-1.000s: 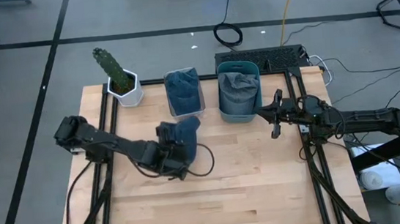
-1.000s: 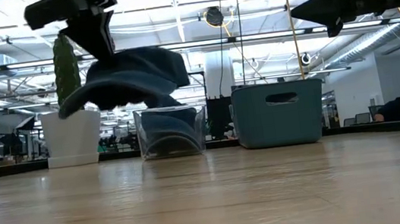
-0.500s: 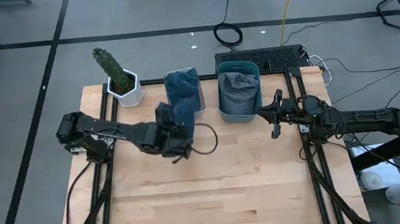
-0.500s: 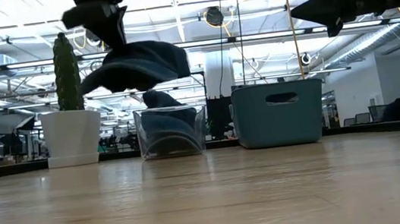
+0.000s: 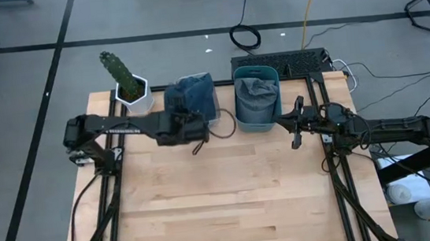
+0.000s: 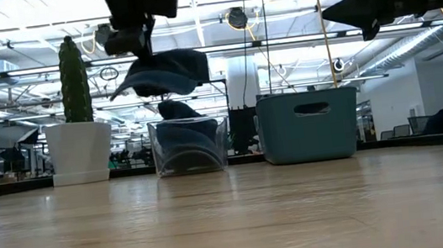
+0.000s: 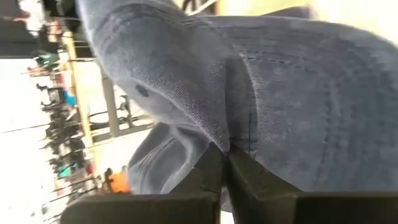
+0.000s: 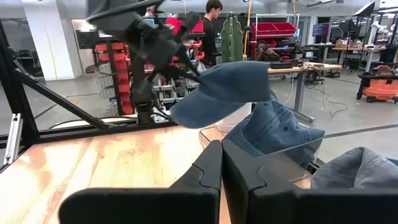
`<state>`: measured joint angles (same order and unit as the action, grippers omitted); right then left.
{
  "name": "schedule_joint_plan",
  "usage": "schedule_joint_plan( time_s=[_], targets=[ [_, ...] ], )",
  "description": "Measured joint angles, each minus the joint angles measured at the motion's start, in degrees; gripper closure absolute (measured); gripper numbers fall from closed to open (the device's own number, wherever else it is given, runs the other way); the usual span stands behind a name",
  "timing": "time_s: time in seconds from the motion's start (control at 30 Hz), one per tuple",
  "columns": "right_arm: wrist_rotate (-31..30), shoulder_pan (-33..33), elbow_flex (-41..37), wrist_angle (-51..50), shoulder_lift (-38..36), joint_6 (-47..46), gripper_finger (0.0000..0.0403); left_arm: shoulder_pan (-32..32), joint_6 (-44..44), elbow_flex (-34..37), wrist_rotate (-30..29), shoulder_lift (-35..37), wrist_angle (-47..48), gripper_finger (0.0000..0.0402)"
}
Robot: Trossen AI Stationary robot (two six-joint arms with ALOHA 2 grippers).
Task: Pick & Place hat
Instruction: Put the blue cap into the transparent bin
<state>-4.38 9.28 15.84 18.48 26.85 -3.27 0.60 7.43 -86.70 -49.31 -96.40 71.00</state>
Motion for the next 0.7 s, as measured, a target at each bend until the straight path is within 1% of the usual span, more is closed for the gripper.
schedule_joint_plan(
  time_s=[0.17,0.27,0.37,0.43,0.5,0.7],
  targets=[
    [-0.02,-0.01,0.0,-0.04,0.0,0.78,0.0403,-3.74,5.98,0.0,-1.91,0.02,-5.62,0.0391],
    [-0.02,-0.01,0.0,-0.08,0.0,0.96,0.0403,-5.57,8.1,0.0,-1.79,0.02,-10.51,0.0396],
    [-0.04,0.0,0.0,-0.07,0.0,1.2,0.0403,-7.25,9.72,0.0,-1.73,0.0,-14.93,0.0389],
    [-0.04,0.0,0.0,-0.07,0.0,1.69,0.0403,-8.07,10.97,0.0,-0.43,0.01,-17.45,0.0391],
    [-0.04,0.0,0.0,-0.07,0.0,2.39,0.0403,-8.85,11.38,0.0,1.61,0.01,-19.54,0.0396],
    [-0.04,0.0,0.0,-0.04,0.0,2.47,0.0403,-10.68,8.89,0.0,1.35,0.02,-24.63,0.0391]
  ],
)
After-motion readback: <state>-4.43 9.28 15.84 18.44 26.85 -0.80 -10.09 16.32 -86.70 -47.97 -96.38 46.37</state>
